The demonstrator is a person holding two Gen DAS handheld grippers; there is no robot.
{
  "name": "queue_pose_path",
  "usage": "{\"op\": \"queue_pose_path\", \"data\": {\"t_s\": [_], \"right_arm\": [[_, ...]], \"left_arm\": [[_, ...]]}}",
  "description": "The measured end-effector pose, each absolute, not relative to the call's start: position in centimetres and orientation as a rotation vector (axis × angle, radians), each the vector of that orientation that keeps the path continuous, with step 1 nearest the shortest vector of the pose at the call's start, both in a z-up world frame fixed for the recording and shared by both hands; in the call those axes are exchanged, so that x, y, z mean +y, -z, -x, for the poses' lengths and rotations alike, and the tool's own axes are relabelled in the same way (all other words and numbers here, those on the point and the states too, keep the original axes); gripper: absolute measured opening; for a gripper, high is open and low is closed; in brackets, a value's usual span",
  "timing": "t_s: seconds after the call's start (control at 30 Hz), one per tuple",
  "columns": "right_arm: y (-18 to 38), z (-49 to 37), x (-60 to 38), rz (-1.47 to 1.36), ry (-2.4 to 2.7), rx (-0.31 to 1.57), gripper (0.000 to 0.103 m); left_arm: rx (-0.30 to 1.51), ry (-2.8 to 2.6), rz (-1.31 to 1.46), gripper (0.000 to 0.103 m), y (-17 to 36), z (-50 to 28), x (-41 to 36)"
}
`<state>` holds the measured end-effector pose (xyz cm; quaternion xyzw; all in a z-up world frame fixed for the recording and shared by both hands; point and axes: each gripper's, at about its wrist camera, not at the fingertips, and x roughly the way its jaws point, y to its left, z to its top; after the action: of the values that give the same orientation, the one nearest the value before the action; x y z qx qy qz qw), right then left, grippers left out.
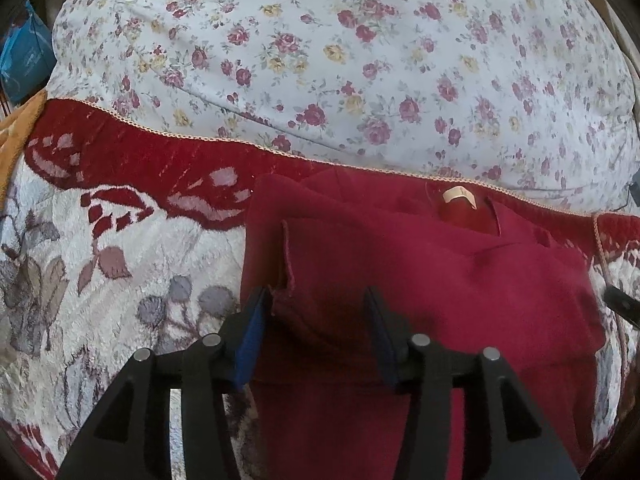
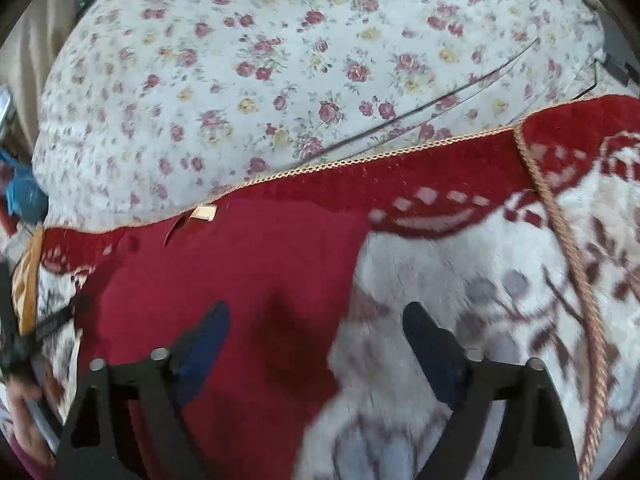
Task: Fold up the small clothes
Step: 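Open both grippers and withdraw them from the folded sweatshirt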
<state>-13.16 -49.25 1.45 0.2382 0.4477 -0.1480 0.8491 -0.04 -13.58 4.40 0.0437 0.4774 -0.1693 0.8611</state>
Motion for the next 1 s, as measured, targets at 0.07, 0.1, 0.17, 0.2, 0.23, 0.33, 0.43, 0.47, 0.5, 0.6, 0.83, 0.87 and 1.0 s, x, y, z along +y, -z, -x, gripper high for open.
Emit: {"op": "queue_pose_path", "data": {"t_s": [0.07,0.1,0.17,0.2,0.23,0.33,0.43,0.47,0.5,0.6,0.83,0.87,1.0], "right_arm": [[0.6,11.6,-49.5,-0.537,0.293,0.992,0.087],[1.2,11.2,-49.4,-0.541,0.281,1.005,0.071],[1.4,11.0,-48.7,-0.503,0.266,0.978,0.043],[0.9,10.9,-48.3,-0.454,0.282,0.962,0.025],[0.3,10.8,-47.8,-0.395,0.294,0.954,0.023],[-1.4,10.5,-47.7,-0.318,0.314,0.905,0.019],[-0.1,9.2,-48.8,-0.294,0.387,0.928,0.016],[1.0,8.7,-48.9,-0.281,0.406,0.957,0.015],[1.8,8.7,-49.2,-0.294,0.403,0.972,0.015],[0.4,10.1,-49.7,-0.362,0.394,0.93,0.026],[-3.3,14.4,-45.8,-0.274,0.302,0.912,0.051],[-2.3,14.2,-45.0,-0.224,0.314,0.969,0.051],[-0.5,15.2,-45.6,-0.28,0.362,1.051,0.049]], "left_arm": [[1.001,0.354,-0.094,0.048,-4.4,0.0,-13.6],[1.0,0.354,-0.094,0.048,-4.4,0.0,-13.5],[1.002,0.356,-0.092,0.048,-4.4,0.0,-13.5],[1.003,0.355,-0.091,0.048,-4.4,-0.1,-13.6],[1.004,0.356,-0.091,0.048,-4.5,-0.1,-13.6],[1.005,0.359,-0.089,0.051,-4.6,-0.2,-13.8],[1.003,0.366,-0.103,0.06,-4.4,-0.2,-14.2],[1.004,0.363,-0.115,0.061,-4.3,-0.1,-14.5],[1.005,0.361,-0.124,0.061,-4.2,-0.1,-14.6],[1.0,0.352,-0.145,0.062,-4.1,0.1,-14.7],[0.99,0.347,-0.131,0.065,-4.3,0.8,-14.4],[0.987,0.344,-0.134,0.065,-4.5,1.1,-14.3],[0.992,0.366,-0.101,0.066,-5.6,3.3,-12.6]]}}
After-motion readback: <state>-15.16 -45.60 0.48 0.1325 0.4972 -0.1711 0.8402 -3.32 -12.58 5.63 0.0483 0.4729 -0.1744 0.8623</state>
